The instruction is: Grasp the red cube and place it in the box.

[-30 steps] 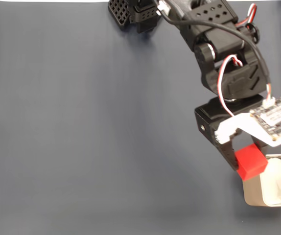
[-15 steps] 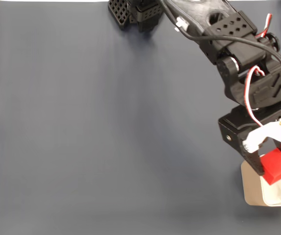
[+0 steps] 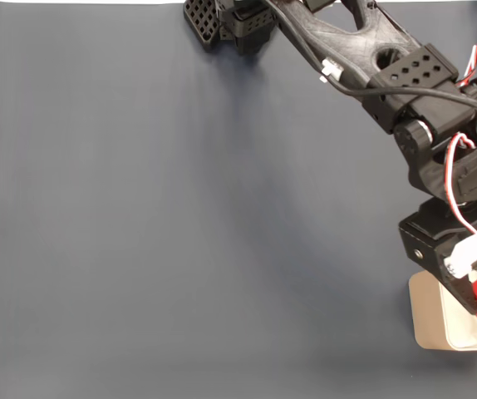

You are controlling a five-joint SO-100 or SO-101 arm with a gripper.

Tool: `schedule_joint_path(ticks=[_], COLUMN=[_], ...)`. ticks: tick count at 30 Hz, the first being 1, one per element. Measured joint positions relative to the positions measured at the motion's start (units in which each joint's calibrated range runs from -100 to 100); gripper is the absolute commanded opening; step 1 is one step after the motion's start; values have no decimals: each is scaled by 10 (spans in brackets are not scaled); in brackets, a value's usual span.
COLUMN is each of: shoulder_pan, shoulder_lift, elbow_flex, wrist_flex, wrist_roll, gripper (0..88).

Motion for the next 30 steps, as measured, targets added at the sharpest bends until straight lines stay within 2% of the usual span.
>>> schedule_joint_path(ticks=[30], shoulder_pan=[-22], shoulder_lift=[55], elbow_flex=[-20], wrist_flex=[-10], wrist_roll=[1], gripper=[100])
